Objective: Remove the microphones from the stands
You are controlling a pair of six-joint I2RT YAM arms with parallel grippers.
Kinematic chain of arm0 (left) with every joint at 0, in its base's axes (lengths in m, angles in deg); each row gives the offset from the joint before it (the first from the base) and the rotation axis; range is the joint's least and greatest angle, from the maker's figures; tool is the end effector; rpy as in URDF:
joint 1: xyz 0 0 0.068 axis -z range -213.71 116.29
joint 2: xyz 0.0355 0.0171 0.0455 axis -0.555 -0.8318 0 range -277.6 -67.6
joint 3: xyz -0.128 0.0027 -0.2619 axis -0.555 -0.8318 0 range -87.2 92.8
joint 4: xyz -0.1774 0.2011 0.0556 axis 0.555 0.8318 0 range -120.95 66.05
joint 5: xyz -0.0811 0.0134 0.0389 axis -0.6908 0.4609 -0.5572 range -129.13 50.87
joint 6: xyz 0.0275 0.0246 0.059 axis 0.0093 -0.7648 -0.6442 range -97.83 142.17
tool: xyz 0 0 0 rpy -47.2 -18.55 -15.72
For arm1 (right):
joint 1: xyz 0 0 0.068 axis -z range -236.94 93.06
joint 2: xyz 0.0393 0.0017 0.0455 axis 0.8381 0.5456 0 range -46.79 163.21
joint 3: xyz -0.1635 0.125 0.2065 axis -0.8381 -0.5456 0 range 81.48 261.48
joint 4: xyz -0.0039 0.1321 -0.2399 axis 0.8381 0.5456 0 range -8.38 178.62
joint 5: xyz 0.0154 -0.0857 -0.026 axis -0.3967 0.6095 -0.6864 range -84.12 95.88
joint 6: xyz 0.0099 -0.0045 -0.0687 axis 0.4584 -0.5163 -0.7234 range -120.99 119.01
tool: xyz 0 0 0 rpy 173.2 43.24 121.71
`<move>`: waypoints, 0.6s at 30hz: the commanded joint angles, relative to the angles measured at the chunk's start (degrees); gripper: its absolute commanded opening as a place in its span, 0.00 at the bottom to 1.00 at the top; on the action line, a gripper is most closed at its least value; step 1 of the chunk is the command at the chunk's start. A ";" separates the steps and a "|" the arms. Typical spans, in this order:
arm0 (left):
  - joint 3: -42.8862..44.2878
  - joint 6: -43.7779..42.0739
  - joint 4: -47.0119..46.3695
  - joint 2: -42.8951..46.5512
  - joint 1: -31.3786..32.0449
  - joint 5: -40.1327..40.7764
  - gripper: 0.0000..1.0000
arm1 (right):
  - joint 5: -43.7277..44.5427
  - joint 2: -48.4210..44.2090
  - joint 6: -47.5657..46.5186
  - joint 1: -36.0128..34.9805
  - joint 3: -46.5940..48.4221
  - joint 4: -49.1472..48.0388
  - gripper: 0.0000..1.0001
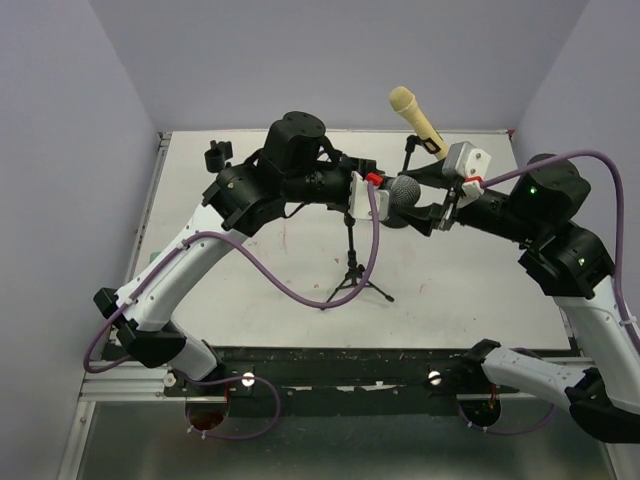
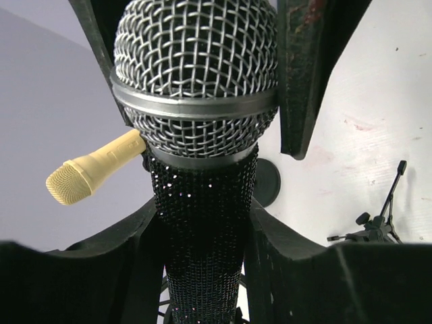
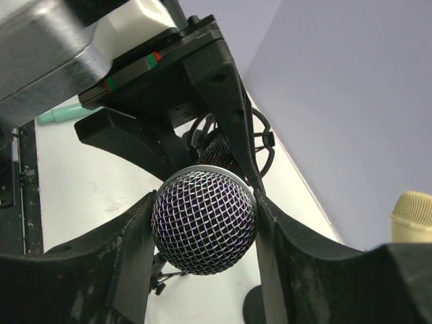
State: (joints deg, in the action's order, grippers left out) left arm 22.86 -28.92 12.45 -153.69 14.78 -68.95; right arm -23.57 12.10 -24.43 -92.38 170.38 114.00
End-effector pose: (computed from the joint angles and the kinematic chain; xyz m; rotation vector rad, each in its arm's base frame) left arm 0.1967 -0.2645 0.5149 1.6441 0.9314 -0.4644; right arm 0.1389 0.1331 0.5321 -1.1288 1.1857 0.5742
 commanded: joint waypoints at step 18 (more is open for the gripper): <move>-2.39 2.13 -7.97 2.50 0.73 15.04 0.00 | 3.35 -12.40 19.13 0.64 -29.19 -13.88 0.84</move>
State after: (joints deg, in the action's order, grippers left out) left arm 21.57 -27.45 9.59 -153.27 15.45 -61.04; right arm -16.47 1.68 -9.54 -92.01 150.45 109.65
